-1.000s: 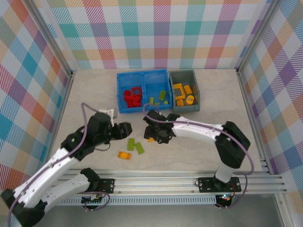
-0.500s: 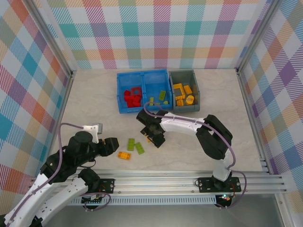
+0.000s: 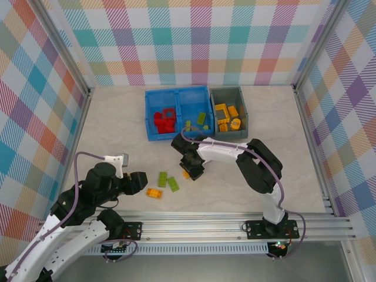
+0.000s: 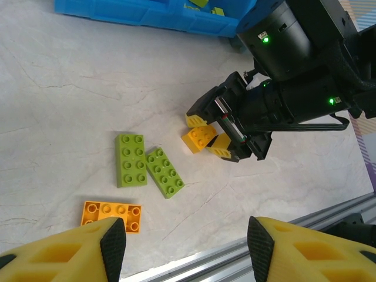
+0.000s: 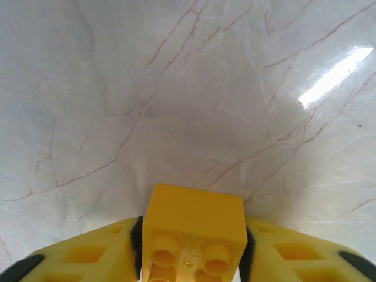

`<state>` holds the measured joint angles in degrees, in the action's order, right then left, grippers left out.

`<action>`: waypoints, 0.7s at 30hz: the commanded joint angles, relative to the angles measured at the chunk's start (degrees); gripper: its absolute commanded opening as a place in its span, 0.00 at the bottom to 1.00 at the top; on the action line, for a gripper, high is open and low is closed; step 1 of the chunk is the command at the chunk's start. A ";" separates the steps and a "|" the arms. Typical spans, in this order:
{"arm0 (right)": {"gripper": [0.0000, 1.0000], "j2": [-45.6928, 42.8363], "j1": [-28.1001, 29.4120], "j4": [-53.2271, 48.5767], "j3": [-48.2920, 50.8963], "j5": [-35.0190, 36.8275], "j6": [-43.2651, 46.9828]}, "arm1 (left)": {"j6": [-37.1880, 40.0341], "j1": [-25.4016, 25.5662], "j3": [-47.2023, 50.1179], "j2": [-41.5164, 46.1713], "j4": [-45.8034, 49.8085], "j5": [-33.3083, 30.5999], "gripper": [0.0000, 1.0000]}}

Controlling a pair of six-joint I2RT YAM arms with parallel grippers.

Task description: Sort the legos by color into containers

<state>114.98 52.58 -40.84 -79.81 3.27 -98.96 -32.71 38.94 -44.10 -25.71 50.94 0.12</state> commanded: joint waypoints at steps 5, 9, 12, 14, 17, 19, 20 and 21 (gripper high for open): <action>0.23 -5.38 0.99 -1.42 1.72 6.10 2.87 | 0.28 0.49 -1.25 0.12 -4.50 3.28 0.63; 0.19 -14.51 1.13 -5.68 2.82 15.09 9.87 | -0.56 0.50 -4.58 -6.61 -5.76 2.07 0.66; 0.20 -21.16 -1.25 -6.83 3.66 19.64 19.51 | -0.22 0.50 -8.17 -14.12 -8.19 2.60 0.67; 0.20 -23.86 -4.66 -7.09 3.07 19.67 27.50 | -0.63 0.60 -9.92 -18.46 -11.69 3.70 0.67; 0.20 -25.29 -10.30 -9.25 0.49 21.06 39.18 | -1.04 2.16 -12.73 -25.10 -17.31 4.22 0.67; 0.20 -25.12 -14.67 -9.12 -0.48 21.40 45.62 | -0.64 4.62 -15.06 -29.91 -20.06 2.98 0.67; 0.20 -24.87 -16.77 -8.09 -0.69 20.56 48.50 | -0.37 5.97 -16.19 -32.10 -20.97 2.10 0.67; 0.20 -24.08 -19.37 -6.85 -1.12 18.91 51.60 | -0.05 7.61 -17.62 -34.39 -21.82 0.93 0.67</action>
<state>89.17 37.23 -46.35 -79.77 21.71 -61.63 -33.39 43.55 -58.28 -56.95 35.14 2.48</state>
